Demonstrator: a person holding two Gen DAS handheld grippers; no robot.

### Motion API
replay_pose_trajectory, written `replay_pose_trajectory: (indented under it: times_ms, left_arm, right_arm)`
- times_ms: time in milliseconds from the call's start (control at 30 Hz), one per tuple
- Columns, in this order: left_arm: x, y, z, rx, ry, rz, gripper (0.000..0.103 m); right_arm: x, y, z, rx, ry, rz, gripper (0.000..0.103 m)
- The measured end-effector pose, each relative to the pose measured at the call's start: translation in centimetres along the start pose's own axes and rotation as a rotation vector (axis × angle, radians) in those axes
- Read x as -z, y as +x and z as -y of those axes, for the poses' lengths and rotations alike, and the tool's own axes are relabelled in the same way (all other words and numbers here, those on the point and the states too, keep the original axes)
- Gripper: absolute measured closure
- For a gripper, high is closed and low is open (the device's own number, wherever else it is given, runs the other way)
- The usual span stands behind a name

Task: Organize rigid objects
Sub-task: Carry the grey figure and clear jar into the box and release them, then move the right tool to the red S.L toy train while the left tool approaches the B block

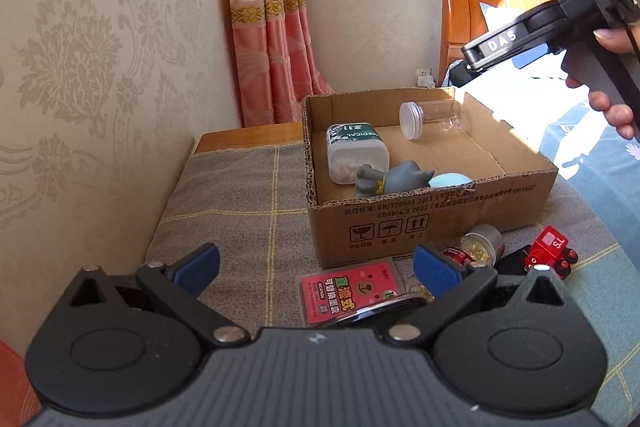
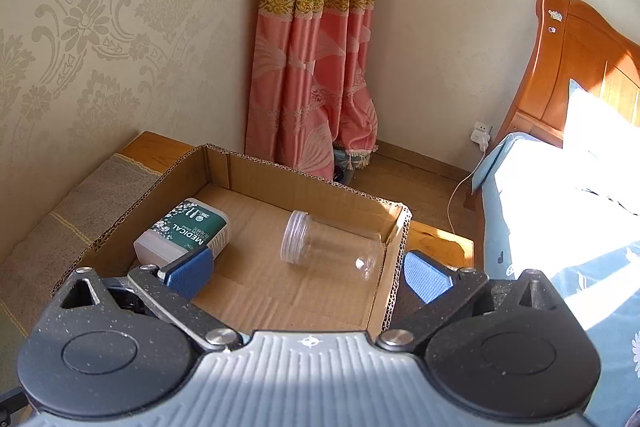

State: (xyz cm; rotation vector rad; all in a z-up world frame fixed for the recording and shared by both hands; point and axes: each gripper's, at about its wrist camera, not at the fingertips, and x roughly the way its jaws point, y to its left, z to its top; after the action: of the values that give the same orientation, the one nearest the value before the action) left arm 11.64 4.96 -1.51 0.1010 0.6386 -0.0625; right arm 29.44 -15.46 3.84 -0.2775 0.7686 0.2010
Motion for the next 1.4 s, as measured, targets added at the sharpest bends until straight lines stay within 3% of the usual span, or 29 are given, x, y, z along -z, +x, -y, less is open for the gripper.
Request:
replay_pose_trajectory:
  times_ms: [533,833,1167,1400]
  left_arm:
    - [0.8,-1.3,0.5,0.001,0.001,-0.014,0.001]
    - [1.5,-1.1,1.2,0.022,0.016,-0.044,0.001]
    - [1.5,-1.1,1.8,0.028,0.036,-0.053,0.001]
    - [1.6,-0.9,2.3,0.037,0.049,-0.061,0.001]
  right_arm:
    - [8.3,-5.3,-0.2,0.009,0.096,0.010,0.000]
    - [14.3,-4.7,-1.5,0.033,0.130,-0.050,0.000]
    - [16.8,-1.9,-1.6,0.030,0.177,-0.139,0.000]
    - [19.3,-2.5,0.1,0.048,0.229,-0.169,0.000]
